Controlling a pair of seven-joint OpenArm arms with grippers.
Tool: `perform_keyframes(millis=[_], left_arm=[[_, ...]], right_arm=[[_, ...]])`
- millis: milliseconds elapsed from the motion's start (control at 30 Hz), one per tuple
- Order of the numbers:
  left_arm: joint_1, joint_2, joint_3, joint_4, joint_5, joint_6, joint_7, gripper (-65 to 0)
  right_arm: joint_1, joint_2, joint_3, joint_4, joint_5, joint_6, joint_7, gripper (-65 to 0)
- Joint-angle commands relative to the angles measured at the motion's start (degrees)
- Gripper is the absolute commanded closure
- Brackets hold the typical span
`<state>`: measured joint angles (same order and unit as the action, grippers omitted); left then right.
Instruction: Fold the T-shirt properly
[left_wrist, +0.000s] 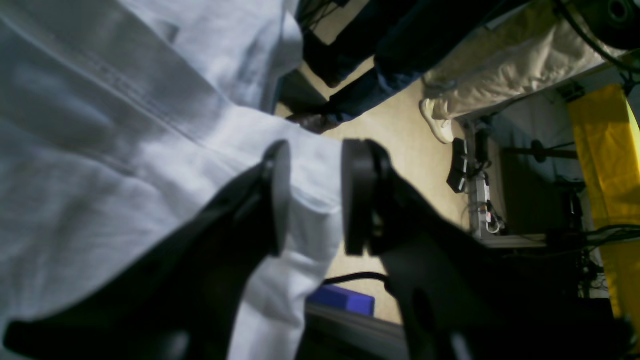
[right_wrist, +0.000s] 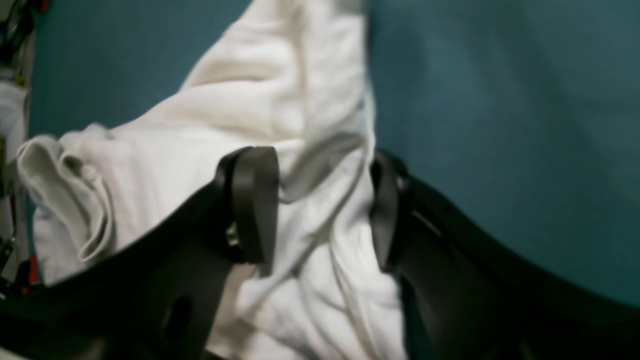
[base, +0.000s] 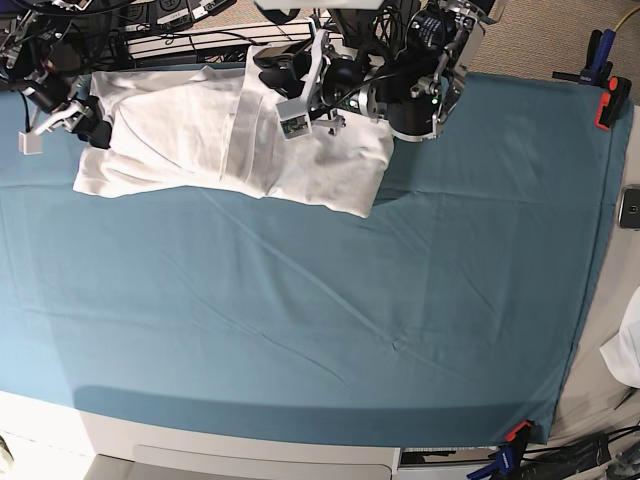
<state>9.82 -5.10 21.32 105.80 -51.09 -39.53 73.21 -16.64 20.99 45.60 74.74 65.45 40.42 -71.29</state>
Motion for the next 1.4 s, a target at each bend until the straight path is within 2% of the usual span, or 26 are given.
perform_keyframes(millis=[0,100,167,300,367,500,600,833,1067,1367], left_arm=[[-0.3,0.3,0.0,1.1,-1.6,-0.5,-1.2,-19.0],[-0.3,0.3,0.0,1.1,-1.6,-0.5,-1.2,-19.0],[-0.3,0.3,0.0,1.1,-1.6,-0.5,-1.2,-19.0],[-0.3,0.3,0.0,1.1,-1.6,-0.5,-1.2,-19.0],[-0.3,0.3,0.0,1.1,-1.6,-0.5,-1.2,-19.0],[-0.3,0.3,0.0,1.1,-1.6,-0.5,-1.2,-19.0],[-0.3,0.3,-0.2,1.1,-1.6,-0.5,-1.2,-19.0],[-0.3,0.3,-5.3,3.6,-0.6,0.0,-1.2,-19.0],[-0.3,-0.1,-14.9,6.0,-0.7,0.1,-1.2,-18.9],[-0.3,-6.1,-23.9,6.0,-3.0,0.9,-1.2,-18.9]], right_arm=[[-0.3,0.5,-0.9,0.2,-2.1,-0.4,-3.5,-29.6],[-0.3,0.5,-2.1,0.2,-0.5,-0.4,-4.0,-27.9],[-0.3,0.5,-2.1,0.2,-0.5,-0.4,-4.0,-21.3],[-0.3,0.5,-2.1,0.2,-0.5,-0.4,-4.2,-4.1],[-0.3,0.5,-2.0,0.2,0.3,-0.4,-4.6,0.0],[-0.3,0.4,-2.0,0.6,6.8,-0.4,-8.3,0.0],[-0.4,0.4,-2.0,2.1,10.6,-0.4,-8.7,0.0],[-1.2,-0.5,-2.0,11.1,11.2,-0.4,-8.7,0.0],[-6.0,-6.8,-2.1,28.6,9.7,-0.4,-8.7,0.0],[-15.3,-15.8,-2.1,49.9,9.7,-0.4,-8.7,0.0]])
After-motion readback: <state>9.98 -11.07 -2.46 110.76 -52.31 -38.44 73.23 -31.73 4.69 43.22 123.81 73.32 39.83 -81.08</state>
